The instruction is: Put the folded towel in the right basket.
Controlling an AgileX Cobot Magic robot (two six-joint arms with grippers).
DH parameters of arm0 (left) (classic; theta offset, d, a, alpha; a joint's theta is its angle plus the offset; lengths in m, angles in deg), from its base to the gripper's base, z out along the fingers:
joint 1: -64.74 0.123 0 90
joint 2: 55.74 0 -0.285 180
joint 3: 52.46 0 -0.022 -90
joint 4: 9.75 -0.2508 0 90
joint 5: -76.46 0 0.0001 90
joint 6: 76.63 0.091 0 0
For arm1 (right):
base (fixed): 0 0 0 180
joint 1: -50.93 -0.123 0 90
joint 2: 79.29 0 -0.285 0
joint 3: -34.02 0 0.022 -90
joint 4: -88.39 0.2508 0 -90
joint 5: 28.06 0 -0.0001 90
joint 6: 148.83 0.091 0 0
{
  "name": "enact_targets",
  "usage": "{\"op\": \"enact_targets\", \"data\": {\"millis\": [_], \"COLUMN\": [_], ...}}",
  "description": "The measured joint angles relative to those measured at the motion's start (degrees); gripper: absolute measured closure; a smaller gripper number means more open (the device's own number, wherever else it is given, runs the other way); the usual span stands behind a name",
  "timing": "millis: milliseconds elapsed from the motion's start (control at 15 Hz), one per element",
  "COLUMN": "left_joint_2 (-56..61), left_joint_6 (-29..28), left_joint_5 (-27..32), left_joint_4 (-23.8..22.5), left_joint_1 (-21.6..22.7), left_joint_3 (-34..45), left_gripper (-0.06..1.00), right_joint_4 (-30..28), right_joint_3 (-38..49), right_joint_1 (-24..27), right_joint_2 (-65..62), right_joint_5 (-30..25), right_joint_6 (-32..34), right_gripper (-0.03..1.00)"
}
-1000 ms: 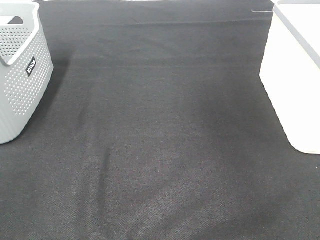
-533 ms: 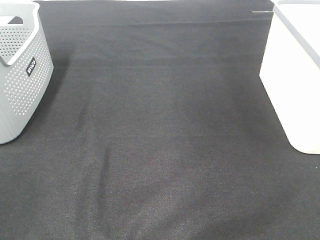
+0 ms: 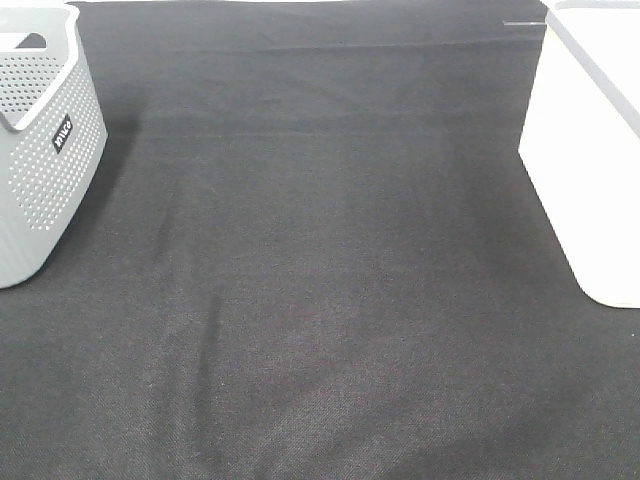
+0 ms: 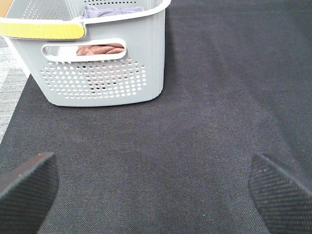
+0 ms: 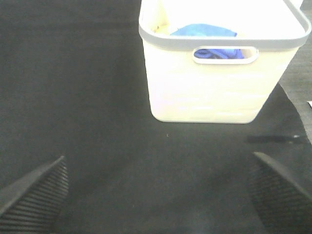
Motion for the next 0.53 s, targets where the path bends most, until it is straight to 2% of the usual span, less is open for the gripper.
{"op": "enact_targets", "data": {"millis": [200,267,400,533], "left_joint_2": [0.0,0.0,0.0,0.0], "left_joint_6": [0.0,0.0,0.0,0.0], "left_joint_5": [0.0,0.0,0.0,0.0], "left_joint_4": [0.0,0.0,0.0,0.0], "left_joint_1": [0.0,0.0,0.0,0.0], "left_joint_3": [0.0,0.0,0.0,0.0], "left_gripper": [-0.04,-0.04,-0.04,-0.04], "right_joint_4": [-3.4,-3.4,-7.0,-7.0], "right_joint_3": [4.1,4.1,7.4,11.3], "right_joint_1": [-5.4,-5.4,-5.6,-5.6], "right_joint_2": [0.0,0.0,0.0,0.0], "right_joint_5": [0.1,0.1,0.5,2.6], "right_joint_6": [3.0,3.0,7.0,9.2], "right_gripper": [0.00,0.00,0.00,0.00]}}
